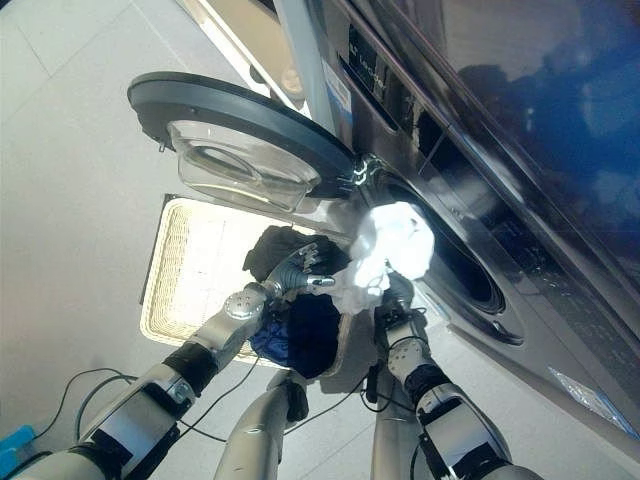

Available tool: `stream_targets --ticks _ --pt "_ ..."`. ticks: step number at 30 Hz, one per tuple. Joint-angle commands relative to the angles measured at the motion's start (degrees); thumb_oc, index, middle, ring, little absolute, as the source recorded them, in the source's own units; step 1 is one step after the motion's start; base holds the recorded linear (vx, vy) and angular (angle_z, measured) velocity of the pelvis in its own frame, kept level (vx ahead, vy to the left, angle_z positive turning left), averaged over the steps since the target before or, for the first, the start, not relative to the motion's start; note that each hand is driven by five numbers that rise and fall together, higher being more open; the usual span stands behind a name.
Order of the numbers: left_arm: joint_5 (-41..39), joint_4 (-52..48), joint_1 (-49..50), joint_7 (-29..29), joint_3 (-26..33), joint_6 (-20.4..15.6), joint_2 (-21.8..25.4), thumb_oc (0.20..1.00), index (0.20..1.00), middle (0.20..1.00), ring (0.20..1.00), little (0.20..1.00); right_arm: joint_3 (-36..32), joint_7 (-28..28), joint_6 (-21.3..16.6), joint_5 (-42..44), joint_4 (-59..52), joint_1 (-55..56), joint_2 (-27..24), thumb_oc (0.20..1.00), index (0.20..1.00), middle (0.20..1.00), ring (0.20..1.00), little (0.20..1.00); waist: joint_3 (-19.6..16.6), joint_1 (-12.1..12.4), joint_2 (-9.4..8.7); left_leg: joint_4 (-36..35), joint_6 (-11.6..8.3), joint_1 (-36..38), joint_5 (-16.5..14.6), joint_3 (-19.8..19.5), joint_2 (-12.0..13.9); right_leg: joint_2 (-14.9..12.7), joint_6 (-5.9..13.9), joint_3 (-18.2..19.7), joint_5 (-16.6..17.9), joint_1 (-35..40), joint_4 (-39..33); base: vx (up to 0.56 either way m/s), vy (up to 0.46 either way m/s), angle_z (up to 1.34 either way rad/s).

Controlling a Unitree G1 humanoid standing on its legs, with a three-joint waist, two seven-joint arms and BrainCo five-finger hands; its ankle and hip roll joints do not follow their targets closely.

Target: Put the clothes into the washing machine.

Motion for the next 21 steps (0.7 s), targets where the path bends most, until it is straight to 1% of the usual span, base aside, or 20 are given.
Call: stream_targets --ticks 1,4,5,8,9,11,12,14,16,17,18,20,21 --pt "5.5 -3.0 -1.1 6.6 0.2 -5.0 -1.0 1.0 1.0 1.0 1.0 1.0 -1.4 -6.8 -6.8 -2.4 -1.1 -2.6 0.9 0.2 0.2 0.2 0.2 0.2 -1.4 -1.4 4.53 3.6 -4.09 -4.4 -1.8 -1.5 -2.3 -0.4 6.1 -5.5 -5.6 0.7 2.9 0.03 0.107 -0.11" --pt "5.7 -3.2 -0.9 8.3 0.0 -5.6 -0.9 1.0 1.0 1.0 1.0 1.0 -4.4 -9.8 -9.2 -0.8 0.2 -3.1 0.9 0.2 0.2 0.2 0.2 0.2 -1.4 -1.3 5.24 4.0 -4.02 -4.3 -2.0 -1.0 -2.3 -0.6 6.01 -5.6 -6.0 0.8 3.1 0.03 0.057 -0.06" --pt "5.7 -3.2 -0.9 8.4 -0.1 -5.6 -0.9 1.0 1.0 1.0 1.0 1.0 -4.6 -10.1 -9.4 -0.7 0.3 -3.2 0.8 0.2 0.2 0.2 0.2 0.2 -1.4 -1.3 5.27 4.0 -4.02 -4.4 -2.1 -1.0 -2.3 -0.6 6.0 -5.6 -6.0 0.7 3.1 0.02 0.035 -0.04" --pt "5.7 -2.4 -1.0 9.8 0.0 -6.0 -1.2 1.0 1.0 1.0 1.0 1.0 -9.5 -13.6 -12.7 2.2 2.7 -5.6 -0.3 0.2 0.2 0.2 0.2 0.2 -1.4 -0.9 5.89 5.3 -3.96 -5.1 -2.7 -1.2 -2.2 -1.1 6.07 -6.1 -6.5 0.2 4.3 0.04 0.017 -0.03" --pt "5.7 -2.3 -1.1 9.8 -0.1 -6.0 -1.2 1.0 1.0 1.0 1.0 1.0 -10.2 -14.0 -13.2 2.7 3.2 -6.1 -0.8 0.2 0.2 0.2 0.2 0.2 -1.4 -0.8 5.91 5.6 -3.96 -5.2 -2.8 -1.2 -2.2 -1.2 6.11 -6.2 -6.5 0.1 4.5 0.03 -0.014 0.0" --pt "4.9 -2.0 -1.1 10.3 -0.6 -6.3 -1.2 1.0 1.0 1.0 1.0 1.0 -12.7 -18.7 -15.4 0.0 5.7 -8.7 -3.6 0.2 0.2 0.2 0.2 0.2 -1.4 -0.3 6.15 6.5 -3.86 -5.9 -3.3 -1.7 -2.4 -1.6 6.32 -6.8 -6.6 -0.2 5.0 0.0 0.0 0.0" --pt "4.8 -2.0 -1.4 10.4 -0.6 -6.4 -1.2 1.0 1.0 1.0 1.0 1.0 -12.8 -19.2 -15.3 -0.3 5.7 -9.3 -3.8 0.2 0.2 0.2 0.2 0.2 -1.4 -0.2 6.17 6.5 -3.75 -6.4 -3.0 -1.7 -2.4 -1.6 6.23 -6.8 -6.2 -0.7 4.9 0.02 -0.003 0.04" --pt "4.2 -2.2 -1.2 10.3 -0.9 -6.6 -1.0 1.0 1.0 1.0 1.0 1.0 -13.5 -22.2 -16.1 -3.4 6.9 -10.4 -5.5 0.2 0.2 0.2 0.2 0.2 -1.4 0.1 6.4 6.9 -3.75 -6.4 -3.5 -2.0 -2.6 -1.9 6.41 -7.2 -6.6 -0.5 5.2 0.02 -0.004 0.07" --pt "3.3 -3.2 -1.7 10.4 -1.6 -6.9 -0.2 1.0 1.0 1.0 1.0 1.0 -14.8 -27.0 -17.1 -8.6 9.5 -14.6 -9.8 0.2 0.2 0.2 0.2 0.2 -1.4 1.1 6.74 7.9 -3.38 -8.2 -3.8 -2.7 -3.1 -2.6 6.58 -7.8 -5.9 -2.0 5.7 0.0 -0.032 0.06" --pt "3.1 -3.3 -1.7 10.4 -1.6 -7.0 -0.1 1.0 1.0 1.0 1.0 1.0 -14.9 -27.5 -17.3 -9.3 9.6 -15.0 -10.1 0.2 0.2 0.2 0.2 0.2 -1.4 1.2 6.76 8.0 -3.33 -8.5 -3.8 -2.8 -3.2 -2.6 6.59 -7.9 -5.8 -2.2 5.7 0.01 -0.052 0.09" --pt "1.4 -5.5 -1.3 10.6 -2.3 -7.0 1.2 1.0 1.0 1.0 1.0 1.0 -15.0 -30.4 -17.3 -12.3 10.3 -17.6 -13.8 0.2 0.2 0.2 0.2 0.2 -1.4 1.9 6.89 9.3 -3.11 -9.9 -4.4 -3.4 -3.6 -3.4 6.85 -8.4 -5.5 -3.5 6.3 0.02 -0.033 0.11" --pt "1.0 -5.8 -1.2 10.6 -2.4 -7.1 1.4 1.0 1.0 1.0 1.0 1.0 -14.9 -30.7 -17.2 -12.3 10.3 -18.0 -14.3 0.2 0.2 0.2 0.2 0.2 -1.4 2.0 6.95 9.5 -3.07 -10.2 -4.5 -3.4 -3.7 -3.5 6.88 -8.5 -5.5 -3.8 6.4 0.02 -0.028 0.12" --pt "-1.7 -8.5 -0.2 10.6 -2.4 -6.9 2.5 1.0 1.0 1.0 1.0 1.0 -15.2 -31.7 -17.8 -11.6 10.6 -19.6 -17.3 0.2 0.2 0.2 0.2 0.2 -1.4 2.6 7.12 10.4 -2.86 -11.4 -5.1 -3.9 -4.0 -4.3 7.09 -9.1 -5.2 -4.9 6.8 0.02 -0.034 0.13"
